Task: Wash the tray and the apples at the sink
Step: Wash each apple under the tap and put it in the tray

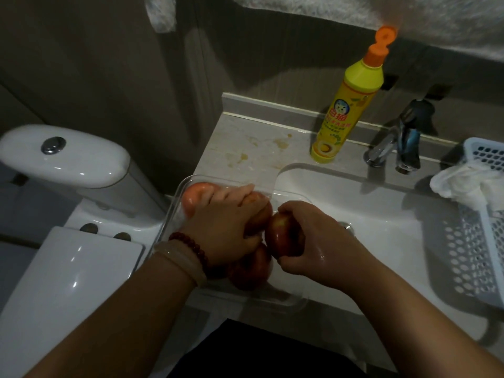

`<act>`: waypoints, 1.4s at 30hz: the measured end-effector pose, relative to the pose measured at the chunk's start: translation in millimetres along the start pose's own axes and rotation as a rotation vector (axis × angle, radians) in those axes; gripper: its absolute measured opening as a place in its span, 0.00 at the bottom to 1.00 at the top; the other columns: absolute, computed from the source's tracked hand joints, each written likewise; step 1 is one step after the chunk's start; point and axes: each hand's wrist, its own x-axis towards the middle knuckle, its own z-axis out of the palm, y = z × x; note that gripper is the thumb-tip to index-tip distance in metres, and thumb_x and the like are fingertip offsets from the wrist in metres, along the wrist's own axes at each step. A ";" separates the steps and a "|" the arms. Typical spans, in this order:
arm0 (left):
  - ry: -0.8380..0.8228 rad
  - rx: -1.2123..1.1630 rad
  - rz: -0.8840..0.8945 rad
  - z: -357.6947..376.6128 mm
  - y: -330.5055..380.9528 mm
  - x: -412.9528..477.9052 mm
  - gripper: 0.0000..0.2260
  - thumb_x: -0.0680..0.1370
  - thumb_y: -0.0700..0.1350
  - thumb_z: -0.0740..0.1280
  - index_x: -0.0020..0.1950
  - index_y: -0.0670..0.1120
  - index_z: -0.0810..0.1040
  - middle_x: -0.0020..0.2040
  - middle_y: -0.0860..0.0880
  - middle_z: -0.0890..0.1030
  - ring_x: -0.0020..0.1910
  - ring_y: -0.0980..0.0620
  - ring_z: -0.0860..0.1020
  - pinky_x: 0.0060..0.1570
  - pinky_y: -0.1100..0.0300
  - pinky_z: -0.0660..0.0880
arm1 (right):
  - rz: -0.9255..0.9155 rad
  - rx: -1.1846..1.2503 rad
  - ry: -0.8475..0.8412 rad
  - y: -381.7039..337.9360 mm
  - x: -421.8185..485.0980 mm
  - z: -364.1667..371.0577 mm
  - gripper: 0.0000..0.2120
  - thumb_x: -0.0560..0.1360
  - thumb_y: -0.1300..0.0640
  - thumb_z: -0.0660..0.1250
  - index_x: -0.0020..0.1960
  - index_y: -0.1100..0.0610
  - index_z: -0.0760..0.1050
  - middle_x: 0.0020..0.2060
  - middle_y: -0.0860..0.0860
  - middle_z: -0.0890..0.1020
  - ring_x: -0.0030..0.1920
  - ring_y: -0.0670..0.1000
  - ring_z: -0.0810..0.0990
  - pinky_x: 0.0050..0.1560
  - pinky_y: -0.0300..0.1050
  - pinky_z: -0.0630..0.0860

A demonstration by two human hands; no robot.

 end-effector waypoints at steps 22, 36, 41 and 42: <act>-0.098 0.056 -0.038 2.2 -0.5 -8.3 0.41 0.70 0.67 0.67 0.76 0.63 0.47 0.79 0.53 0.40 0.77 0.48 0.43 0.72 0.42 0.37 | 0.026 -0.258 0.068 -3.7 -3.4 25.5 0.28 0.65 0.37 0.67 0.63 0.41 0.68 0.52 0.41 0.77 0.52 0.47 0.77 0.52 0.51 0.76; 0.403 -0.175 -0.189 18.7 -26.9 -35.6 0.19 0.75 0.50 0.61 0.65 0.47 0.74 0.66 0.41 0.74 0.67 0.37 0.69 0.63 0.39 0.66 | 0.433 0.417 0.370 4.1 -6.0 38.6 0.39 0.72 0.43 0.70 0.77 0.47 0.57 0.73 0.49 0.66 0.72 0.52 0.65 0.70 0.49 0.63; 0.355 -0.248 -0.346 18.6 -32.2 -42.5 0.29 0.74 0.48 0.70 0.73 0.52 0.65 0.75 0.40 0.62 0.69 0.34 0.64 0.64 0.40 0.67 | 0.623 0.669 0.364 1.0 -1.8 49.3 0.34 0.75 0.45 0.66 0.77 0.48 0.56 0.69 0.56 0.70 0.66 0.57 0.71 0.63 0.51 0.69; 0.338 -0.283 -0.382 18.7 -32.8 -42.6 0.31 0.74 0.48 0.71 0.75 0.53 0.63 0.76 0.41 0.59 0.70 0.35 0.62 0.65 0.42 0.66 | 0.617 0.677 0.384 0.7 -1.8 51.4 0.32 0.76 0.45 0.66 0.76 0.47 0.58 0.67 0.55 0.72 0.63 0.56 0.72 0.61 0.50 0.70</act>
